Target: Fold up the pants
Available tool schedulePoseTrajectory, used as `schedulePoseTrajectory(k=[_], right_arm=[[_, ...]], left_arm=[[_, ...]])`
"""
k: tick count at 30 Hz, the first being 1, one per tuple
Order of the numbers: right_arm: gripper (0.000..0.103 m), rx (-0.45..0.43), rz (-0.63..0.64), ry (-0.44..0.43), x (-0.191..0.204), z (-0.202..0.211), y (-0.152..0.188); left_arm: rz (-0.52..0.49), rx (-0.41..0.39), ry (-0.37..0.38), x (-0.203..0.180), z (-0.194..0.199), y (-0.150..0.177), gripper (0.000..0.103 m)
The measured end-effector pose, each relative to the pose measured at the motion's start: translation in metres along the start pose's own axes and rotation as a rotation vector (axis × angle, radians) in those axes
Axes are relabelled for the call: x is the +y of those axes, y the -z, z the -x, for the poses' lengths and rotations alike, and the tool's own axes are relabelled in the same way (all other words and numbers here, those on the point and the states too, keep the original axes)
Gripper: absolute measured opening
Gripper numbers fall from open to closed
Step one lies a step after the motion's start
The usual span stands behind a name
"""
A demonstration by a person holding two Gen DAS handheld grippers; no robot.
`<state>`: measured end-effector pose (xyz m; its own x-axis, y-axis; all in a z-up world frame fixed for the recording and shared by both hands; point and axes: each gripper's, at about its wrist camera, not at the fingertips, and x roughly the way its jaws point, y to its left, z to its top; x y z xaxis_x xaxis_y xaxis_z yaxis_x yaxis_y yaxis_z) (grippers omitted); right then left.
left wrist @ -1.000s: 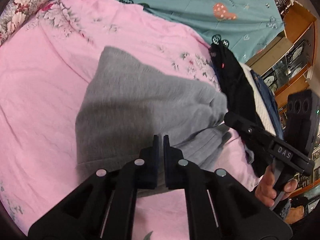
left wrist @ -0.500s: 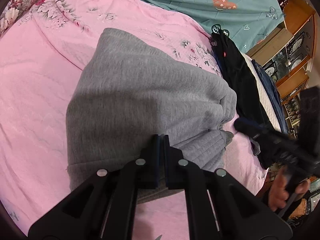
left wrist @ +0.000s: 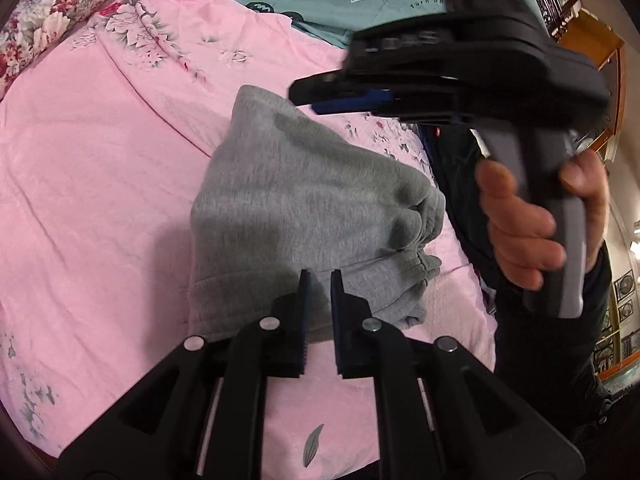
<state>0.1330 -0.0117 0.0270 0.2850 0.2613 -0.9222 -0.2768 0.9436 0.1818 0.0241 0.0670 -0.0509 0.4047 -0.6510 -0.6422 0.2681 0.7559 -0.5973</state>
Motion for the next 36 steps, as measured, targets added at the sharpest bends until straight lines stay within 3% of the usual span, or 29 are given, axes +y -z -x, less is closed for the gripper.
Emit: schedulePoseTrajectory(k=[3,4,6,10,14,18,20,21,22,24,26,27,29,32,34,36], right_arm=[[0.025,0.046,0.0,0.05,0.003,-0.02,-0.009],[0.025,0.065,0.008,0.054,0.003,-0.027,-0.009],[0.025,0.089,0.011,0.082,0.0,-0.038,-0.009],[0.025,0.121,-0.001,0.177,-0.013,-0.074,-0.011],[0.025,0.178,-0.061,0.139,-0.034,-0.108,-0.011],[0.025,0.174,-0.027,0.147,-0.028,-0.098,-0.013],[0.026,0.153,-0.022,0.133,-0.025,-0.077,-0.015],[0.026,0.118,-0.024,0.119,-0.024,-0.059,-0.017],[0.034,0.063,-0.016,0.099,-0.024,-0.034,-0.016],[0.06,-0.088,0.014,0.085,-0.023,0.025,-0.008],[0.081,-0.224,0.009,0.132,-0.03,0.076,0.012],[0.097,-0.269,-0.01,0.154,-0.038,0.094,0.025],[0.1,-0.318,-0.061,0.18,-0.056,0.116,0.053],[0.1,-0.28,-0.168,0.197,-0.088,0.111,0.089],[0.1,-0.239,-0.243,0.174,-0.108,0.094,0.109],[0.1,-0.188,-0.301,0.096,-0.12,0.071,0.119]], left_arm=[[-0.022,0.035,0.056,-0.005,-0.012,-0.001,0.011],[-0.031,0.048,0.064,-0.006,-0.017,0.0,0.02],[-0.04,0.07,0.059,-0.005,-0.029,0.002,0.026],[-0.054,0.098,0.03,-0.001,-0.046,0.01,0.026],[-0.044,0.096,0.043,0.002,-0.051,0.011,0.026],[-0.072,0.095,0.021,-0.008,-0.046,0.015,0.026],[-0.077,0.074,0.054,-0.012,-0.026,0.015,0.027],[-0.081,0.049,0.06,-0.013,-0.015,0.011,0.037],[-0.082,-0.003,0.05,-0.012,0.003,0.009,0.052],[-0.069,-0.092,0.024,-0.007,0.031,0.003,0.066],[-0.043,-0.132,-0.005,0.005,0.048,-0.006,0.067],[-0.027,-0.134,-0.017,0.011,0.05,-0.009,0.067],[0.039,-0.121,-0.043,0.031,0.046,-0.017,0.067],[0.138,-0.05,-0.001,0.057,0.026,-0.027,0.067],[0.16,-0.005,0.017,0.068,0.006,-0.031,0.067],[0.172,0.039,0.032,0.072,-0.012,-0.034,0.067]])
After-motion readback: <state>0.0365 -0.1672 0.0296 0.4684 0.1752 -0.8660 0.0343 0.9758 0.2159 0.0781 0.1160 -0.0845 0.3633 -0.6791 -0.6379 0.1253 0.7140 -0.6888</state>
